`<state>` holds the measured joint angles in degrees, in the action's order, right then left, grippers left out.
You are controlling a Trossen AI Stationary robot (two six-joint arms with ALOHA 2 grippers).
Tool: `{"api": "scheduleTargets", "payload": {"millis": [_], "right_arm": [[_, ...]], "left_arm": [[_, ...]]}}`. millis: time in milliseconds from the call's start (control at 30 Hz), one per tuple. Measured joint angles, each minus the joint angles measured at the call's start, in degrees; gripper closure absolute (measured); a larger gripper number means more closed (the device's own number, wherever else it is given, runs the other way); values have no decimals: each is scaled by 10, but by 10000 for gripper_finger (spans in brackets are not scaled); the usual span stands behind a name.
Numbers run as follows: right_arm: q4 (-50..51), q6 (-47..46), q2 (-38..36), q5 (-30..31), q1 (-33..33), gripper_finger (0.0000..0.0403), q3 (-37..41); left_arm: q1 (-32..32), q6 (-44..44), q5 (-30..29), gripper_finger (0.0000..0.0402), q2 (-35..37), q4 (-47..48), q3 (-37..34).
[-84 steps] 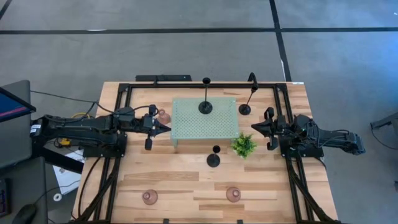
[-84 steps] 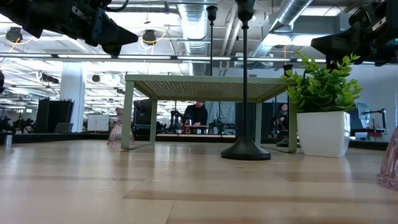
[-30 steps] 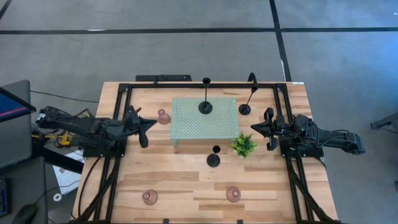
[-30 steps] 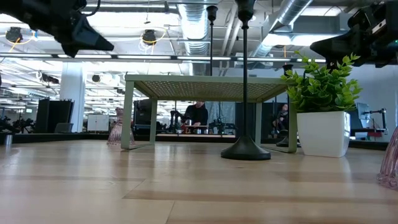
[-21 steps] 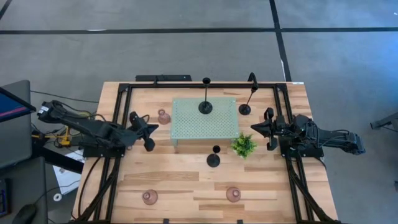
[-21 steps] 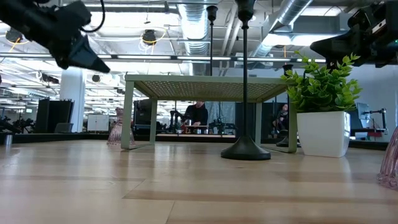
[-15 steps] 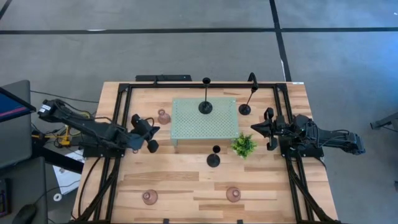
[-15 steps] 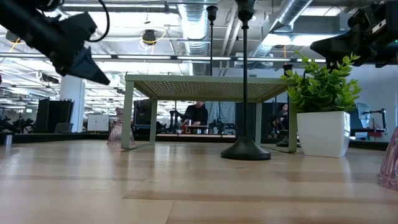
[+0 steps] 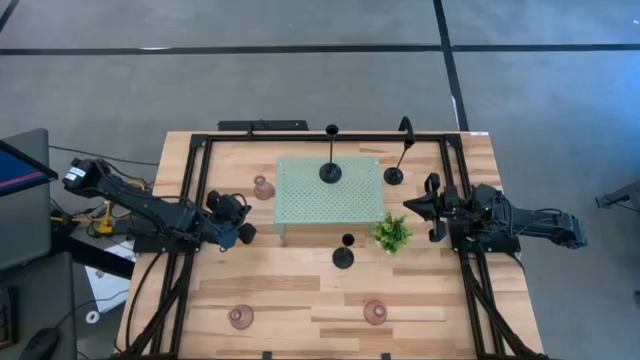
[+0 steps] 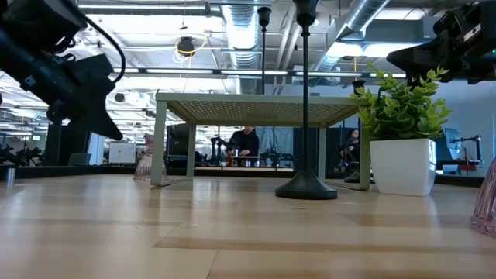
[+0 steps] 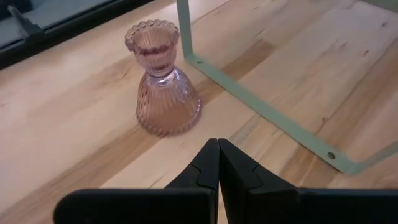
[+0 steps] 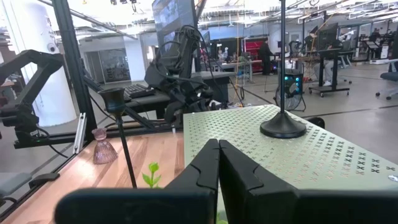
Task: Pick & Place candle stick holders
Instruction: Put the top pink candle holder on the shelf
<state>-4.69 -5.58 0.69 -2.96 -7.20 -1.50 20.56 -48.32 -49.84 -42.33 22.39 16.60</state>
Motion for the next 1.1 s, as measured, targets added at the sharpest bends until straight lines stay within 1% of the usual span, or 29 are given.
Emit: {"api": "scheduleTargets", "payload": {"millis": [400, 500, 567, 667, 900, 1100], "right_arm": [[0, 0, 0, 0, 0, 403, 0], [0, 0, 0, 0, 0, 403, 0], [0, 0, 0, 0, 0, 403, 0], [0, 1, 0, 0, 0, 403, 0], [0, 1, 0, 0, 0, 403, 0], [2, 1, 0, 0, 0, 403, 0]], "left_arm": [[-1, -2, -1, 387, 0, -6, -31], [-1, -2, -20, 385, 0, -10, -36], [-6, -5, -48, 376, 0, -31, -36], [-23, -3, -79, 355, 0, -58, -36], [-75, -2, -79, 288, -1, -63, -36], [-96, -1, -78, 224, -1, -68, -36]]}}
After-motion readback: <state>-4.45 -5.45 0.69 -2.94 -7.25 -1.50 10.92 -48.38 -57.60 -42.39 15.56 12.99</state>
